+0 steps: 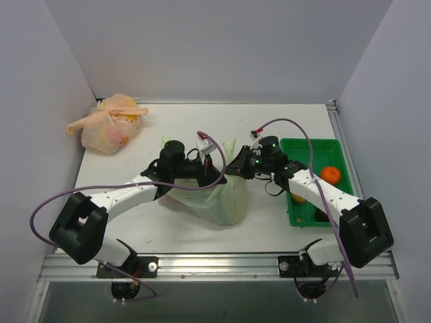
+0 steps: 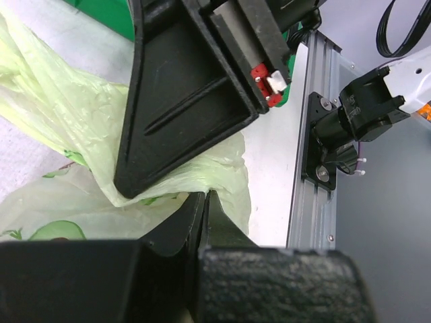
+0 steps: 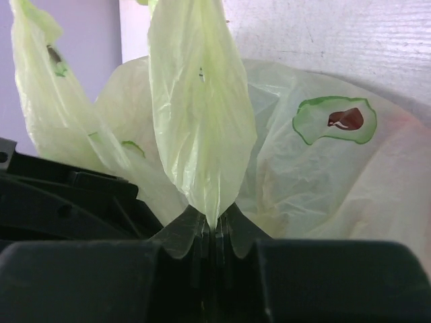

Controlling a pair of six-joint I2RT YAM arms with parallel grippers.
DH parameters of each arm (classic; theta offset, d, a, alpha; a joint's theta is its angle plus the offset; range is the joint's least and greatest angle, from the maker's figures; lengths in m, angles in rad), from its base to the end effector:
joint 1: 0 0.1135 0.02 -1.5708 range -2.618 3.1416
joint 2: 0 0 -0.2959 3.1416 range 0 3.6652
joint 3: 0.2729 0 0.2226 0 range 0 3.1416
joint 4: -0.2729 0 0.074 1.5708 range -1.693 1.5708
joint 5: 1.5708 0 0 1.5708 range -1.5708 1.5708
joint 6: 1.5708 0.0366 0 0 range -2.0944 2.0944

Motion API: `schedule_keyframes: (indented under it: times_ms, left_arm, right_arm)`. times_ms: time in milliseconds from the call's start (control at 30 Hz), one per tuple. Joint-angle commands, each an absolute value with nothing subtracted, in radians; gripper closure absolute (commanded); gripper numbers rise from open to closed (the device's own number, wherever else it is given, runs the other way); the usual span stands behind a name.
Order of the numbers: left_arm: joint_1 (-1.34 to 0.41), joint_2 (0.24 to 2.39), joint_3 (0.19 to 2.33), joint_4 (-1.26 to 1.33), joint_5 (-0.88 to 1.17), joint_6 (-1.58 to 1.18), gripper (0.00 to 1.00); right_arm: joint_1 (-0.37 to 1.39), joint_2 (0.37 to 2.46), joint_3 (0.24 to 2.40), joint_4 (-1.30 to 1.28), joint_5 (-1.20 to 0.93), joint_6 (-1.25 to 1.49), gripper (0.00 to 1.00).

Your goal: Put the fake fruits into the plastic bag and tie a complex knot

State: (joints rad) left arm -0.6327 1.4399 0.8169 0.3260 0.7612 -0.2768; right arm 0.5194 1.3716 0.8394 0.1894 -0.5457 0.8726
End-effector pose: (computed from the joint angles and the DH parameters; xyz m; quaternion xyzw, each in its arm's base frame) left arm 0.2162 -0.1898 0.3011 0.3496 0.6955 -0.5108 0.3649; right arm 0.2300 0.1534 0.3111 -0.0146 0.8021 0.5248 0.2846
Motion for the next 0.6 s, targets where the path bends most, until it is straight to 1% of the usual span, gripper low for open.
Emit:
schedule_keyframes:
  times_ms: [0, 33, 67, 133, 167, 233, 267, 333, 367, 433, 467, 567]
  left_arm:
    - [-0.640, 1.387, 0.819, 0.364, 0.761, -0.278, 1.00]
    - [-0.637, 1.378, 0.825, 0.332, 0.750, -0.256, 0.99]
    - [-0.620, 1.362, 0.830, 0.306, 0.747, -0.247, 0.83]
    - [-0.603, 1.290, 0.839, 0.209, 0.735, -0.200, 0.68]
    - [-0.585, 1.257, 0.847, 0.139, 0.729, -0.178, 0.56]
    - [-0.568, 1.137, 0.864, 0.056, 0.706, -0.112, 0.46]
    - [-0.557, 1.061, 0.879, -0.039, 0.707, -0.091, 0.37]
    - [-0.519, 0.994, 0.939, -0.138, 0.716, -0.016, 0.31]
    - [-0.502, 0.939, 0.959, -0.238, 0.713, -0.006, 0.29]
    - [-0.428, 0.893, 0.997, -0.326, 0.704, 0.073, 0.21]
    - [-0.393, 0.858, 1.002, -0.413, 0.703, 0.092, 0.18]
    - [-0.249, 0.827, 0.982, -0.517, 0.710, 0.158, 0.16]
  right_arm:
    - [0.529, 1.387, 0.877, 0.198, -0.517, 0.874, 1.00]
    - [0.528, 1.382, 0.882, 0.187, -0.517, 0.865, 1.00]
    - [0.526, 1.373, 0.899, 0.149, -0.499, 0.851, 1.00]
    - [0.517, 1.364, 0.905, 0.124, -0.483, 0.804, 1.00]
    - [0.515, 1.355, 0.910, 0.105, -0.474, 0.784, 1.00]
    - [0.515, 1.347, 0.911, 0.086, -0.471, 0.723, 1.00]
    - [0.517, 1.338, 0.914, 0.084, -0.485, 0.706, 1.00]
    - [0.525, 1.330, 0.919, 0.084, -0.497, 0.646, 1.00]
    - [0.526, 1.324, 0.923, 0.078, -0.509, 0.632, 1.00]
    - [0.535, 1.316, 0.931, 0.077, -0.515, 0.591, 1.00]
    - [0.538, 1.312, 0.931, 0.074, -0.520, 0.580, 1.00]
    - [0.548, 1.312, 0.934, 0.071, -0.535, 0.534, 1.00]
